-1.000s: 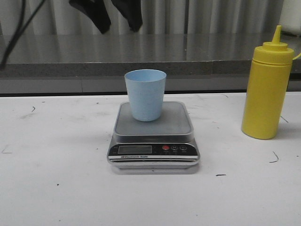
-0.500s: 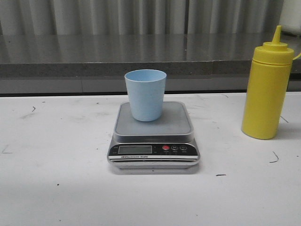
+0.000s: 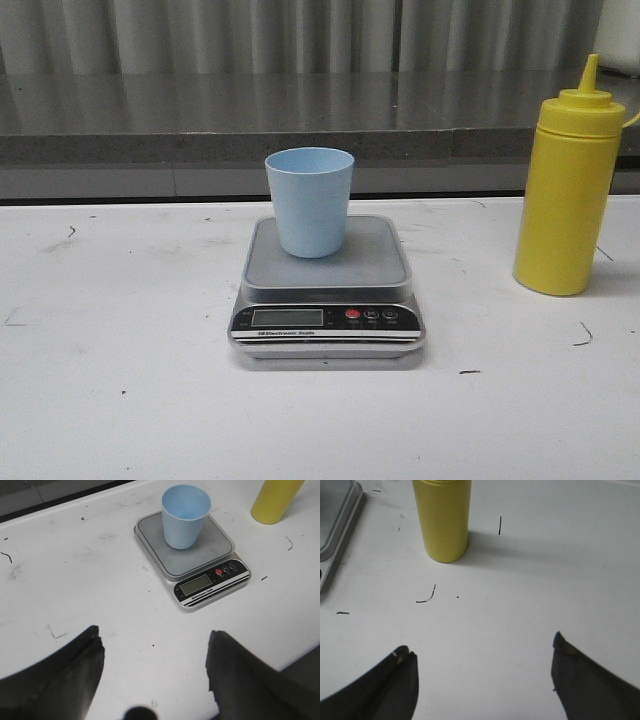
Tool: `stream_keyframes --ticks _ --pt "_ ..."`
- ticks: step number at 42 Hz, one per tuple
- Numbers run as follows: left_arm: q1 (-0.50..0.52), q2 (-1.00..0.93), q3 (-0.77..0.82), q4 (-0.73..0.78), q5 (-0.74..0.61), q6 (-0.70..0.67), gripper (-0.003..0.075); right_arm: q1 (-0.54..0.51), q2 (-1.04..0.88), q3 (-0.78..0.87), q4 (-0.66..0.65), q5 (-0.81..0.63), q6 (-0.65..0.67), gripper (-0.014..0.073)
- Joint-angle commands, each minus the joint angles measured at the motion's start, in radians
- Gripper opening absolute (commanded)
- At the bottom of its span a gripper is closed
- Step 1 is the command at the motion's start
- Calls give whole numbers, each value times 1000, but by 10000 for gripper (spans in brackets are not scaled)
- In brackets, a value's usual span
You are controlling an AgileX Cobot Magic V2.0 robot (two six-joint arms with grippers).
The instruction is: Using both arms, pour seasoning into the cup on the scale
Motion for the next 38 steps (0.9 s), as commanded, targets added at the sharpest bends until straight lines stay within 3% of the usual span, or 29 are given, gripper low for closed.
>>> stream_keyframes --ticks 1,24,32,38 --pt "-4 -25 -15 1 -76 -1 439 -5 5 -35 -11 -60 -10 570" --pt "-4 -26 -15 1 -76 -1 439 -5 5 -35 -9 -66 -8 570" --pt "-4 -26 -15 1 -76 -1 439 -1 22 -38 -5 -128 -21 576" --pt "-4 -26 -15 1 -76 -1 439 50 74 -64 -5 -131 -49 594"
